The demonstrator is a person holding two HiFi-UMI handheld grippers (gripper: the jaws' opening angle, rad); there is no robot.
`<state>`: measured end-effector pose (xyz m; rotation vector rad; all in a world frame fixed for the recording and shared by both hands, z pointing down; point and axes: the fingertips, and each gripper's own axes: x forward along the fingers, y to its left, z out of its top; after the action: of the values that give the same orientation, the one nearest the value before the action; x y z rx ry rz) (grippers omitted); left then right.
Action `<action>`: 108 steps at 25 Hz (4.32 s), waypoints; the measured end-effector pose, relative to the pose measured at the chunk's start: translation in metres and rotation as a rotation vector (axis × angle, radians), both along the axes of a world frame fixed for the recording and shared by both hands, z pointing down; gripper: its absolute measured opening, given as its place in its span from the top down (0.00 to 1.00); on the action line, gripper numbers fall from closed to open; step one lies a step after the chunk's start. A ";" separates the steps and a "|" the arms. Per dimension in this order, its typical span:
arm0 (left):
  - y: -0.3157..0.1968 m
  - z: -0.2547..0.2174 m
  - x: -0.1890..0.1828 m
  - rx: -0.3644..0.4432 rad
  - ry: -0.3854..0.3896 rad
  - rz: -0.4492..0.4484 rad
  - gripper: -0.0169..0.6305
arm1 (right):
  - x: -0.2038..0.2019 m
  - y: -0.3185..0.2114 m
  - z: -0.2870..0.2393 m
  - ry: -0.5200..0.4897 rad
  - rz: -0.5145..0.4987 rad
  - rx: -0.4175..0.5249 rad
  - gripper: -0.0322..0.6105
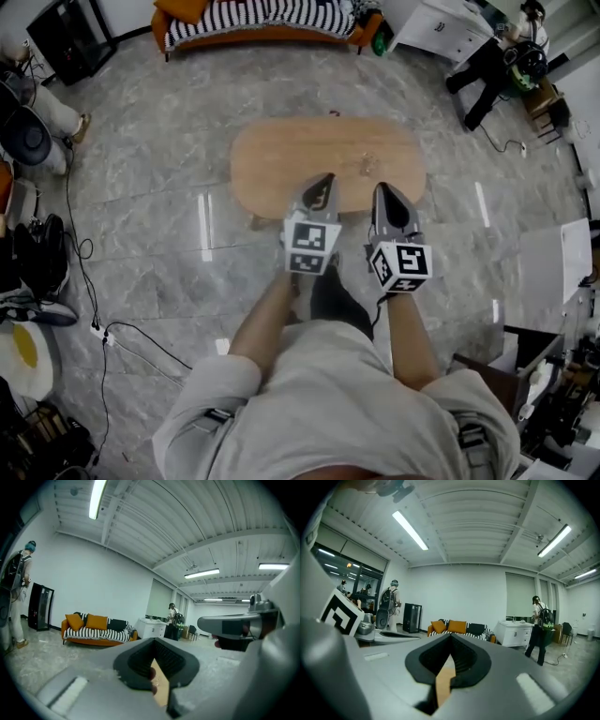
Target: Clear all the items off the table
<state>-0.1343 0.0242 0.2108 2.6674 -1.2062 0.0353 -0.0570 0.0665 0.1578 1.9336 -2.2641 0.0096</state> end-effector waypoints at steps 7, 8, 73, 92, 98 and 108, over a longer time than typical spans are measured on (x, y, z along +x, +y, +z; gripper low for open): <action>-0.051 0.016 0.051 -0.011 -0.049 -0.011 0.94 | 0.041 -0.060 0.026 -0.033 -0.056 -0.018 0.94; -0.062 0.019 0.058 -0.018 -0.059 -0.014 0.94 | 0.047 -0.073 0.030 -0.042 -0.068 -0.024 0.94; -0.227 0.464 0.329 -0.552 -0.400 0.102 0.94 | 0.336 -0.258 0.508 -0.162 -0.047 -0.665 0.94; -0.230 0.491 0.322 -0.661 -0.352 0.037 0.94 | 0.354 -0.287 0.530 0.072 -0.121 -0.771 0.94; -0.230 0.494 0.324 -0.675 -0.344 0.037 0.94 | 0.350 -0.295 0.536 0.176 -0.211 -0.817 0.94; -0.230 0.505 0.314 -0.708 -0.325 0.029 0.94 | 0.342 -0.314 0.547 0.261 -0.245 -0.844 0.88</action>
<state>0.1796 -0.2057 0.7161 2.0882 -0.9835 0.7714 0.2847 -0.2470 0.7051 1.1407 -1.8553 0.5487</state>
